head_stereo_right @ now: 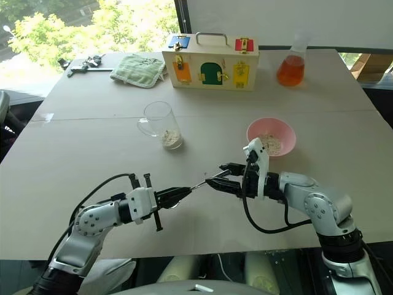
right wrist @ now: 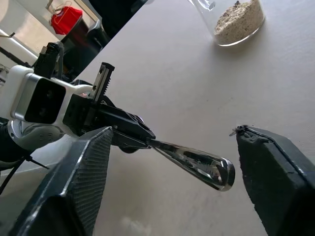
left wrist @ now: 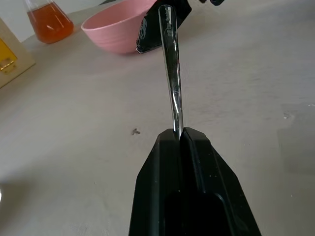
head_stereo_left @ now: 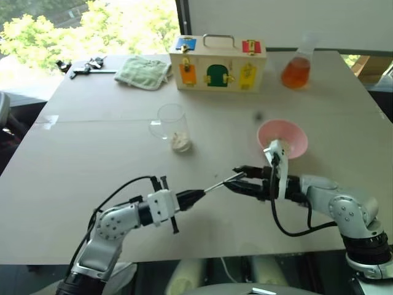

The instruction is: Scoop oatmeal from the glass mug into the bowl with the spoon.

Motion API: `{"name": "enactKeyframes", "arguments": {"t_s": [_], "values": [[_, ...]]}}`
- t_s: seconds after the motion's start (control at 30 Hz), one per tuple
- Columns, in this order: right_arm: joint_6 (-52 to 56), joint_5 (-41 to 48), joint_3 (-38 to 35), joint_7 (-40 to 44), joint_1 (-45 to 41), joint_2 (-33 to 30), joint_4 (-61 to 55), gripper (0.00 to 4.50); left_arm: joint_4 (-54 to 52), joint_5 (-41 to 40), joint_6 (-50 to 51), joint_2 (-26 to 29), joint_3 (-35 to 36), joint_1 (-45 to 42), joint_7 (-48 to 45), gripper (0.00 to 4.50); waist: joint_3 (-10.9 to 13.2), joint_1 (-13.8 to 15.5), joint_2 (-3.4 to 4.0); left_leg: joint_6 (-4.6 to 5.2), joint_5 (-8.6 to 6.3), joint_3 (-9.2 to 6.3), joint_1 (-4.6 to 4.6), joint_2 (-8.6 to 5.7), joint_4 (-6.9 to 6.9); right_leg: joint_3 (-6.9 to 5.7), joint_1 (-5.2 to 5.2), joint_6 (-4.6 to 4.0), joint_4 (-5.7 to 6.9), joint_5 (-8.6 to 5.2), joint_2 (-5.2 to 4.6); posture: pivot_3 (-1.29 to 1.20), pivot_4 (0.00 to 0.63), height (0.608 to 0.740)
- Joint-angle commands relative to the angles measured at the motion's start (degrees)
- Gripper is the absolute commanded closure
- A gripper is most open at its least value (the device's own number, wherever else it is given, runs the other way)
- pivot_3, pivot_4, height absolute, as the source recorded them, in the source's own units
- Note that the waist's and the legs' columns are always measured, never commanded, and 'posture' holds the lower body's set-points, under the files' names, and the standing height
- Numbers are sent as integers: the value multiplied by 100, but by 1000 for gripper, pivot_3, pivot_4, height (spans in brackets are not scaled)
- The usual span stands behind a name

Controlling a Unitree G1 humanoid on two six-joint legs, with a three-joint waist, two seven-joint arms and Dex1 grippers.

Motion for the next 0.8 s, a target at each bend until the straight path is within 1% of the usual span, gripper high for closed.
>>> {"name": "enactKeyframes", "arguments": {"t_s": [0.03,0.07,0.1,0.17,0.2,0.23,0.43,0.63,0.7,0.73,0.8], "values": [[78,97,14,161,-118,-201,-290,2101,-54,-79,-173,-51,-27,-106,-2,4500,0,0,0,0,0,0,0,0,0,0,0,0,0,0,0,0,150,740],[100,102,20,165,-130,-244,-289,2715,-54,-67,-184,-63,-40,-123,15,4500,0,0,0,0,0,0,0,0,0,0,0,0,-1,0,0,0,150,740],[113,106,28,174,-138,-282,-289,3147,-59,-53,-191,-71,-50,-131,32,4500,0,-3,0,0,0,0,0,0,0,0,0,0,-1,0,0,0,150,740],[134,110,38,169,-173,-318,-274,4174,-70,-34,-194,-79,-66,-138,56,4500,0,-16,1,0,0,0,-1,0,0,1,0,0,0,0,0,0,150,740],[160,141,33,159,-197,-317,-265,4174,-71,-20,-211,-77,-75,-143,62,4500,0,-21,0,0,0,0,-1,1,-1,2,-1,0,0,0,2,0,150,740],[174,160,29,153,-212,-317,-264,4350,-76,-11,-215,-78,-82,-145,72,4500,0,-16,0,-1,0,-1,-1,3,-1,-1,-1,0,2,0,4,0,150,740],[287,265,12,138,-266,-340,-285,4350,-74,37,-196,-135,-69,-202,171,4500,0,-1,0,-1,1,-2,0,0,2,-1,0,0,1,0,1,0,150,740],[395,440,-136,-71,-308,-215,-241,4350,-91,57,-126,-230,-63,-226,277,4500,0,-1,0,-1,1,-2,-1,0,2,0,0,0,1,0,1,0,150,740],[454,512,-190,-128,-297,-193,-226,4500,-92,40,-96,-289,-5,-274,372,3805,0,-1,0,-1,1,-2,-1,0,2,-1,0,0,2,0,1,0,150,740],[482,549,-218,-153,-289,-184,-220,4500,-92,66,-110,-307,19,-291,415,3631,0,5,0,-1,1,-2,-1,0,2,-1,0,0,2,1,1,0,150,740],[546,646,-311,-204,-275,-189,-201,4500,-99,161,-117,-327,71,-335,538,2665,-1,4,0,-1,1,-2,-1,0,3,-2,0,0,3,1,1,0,150,740]]}}
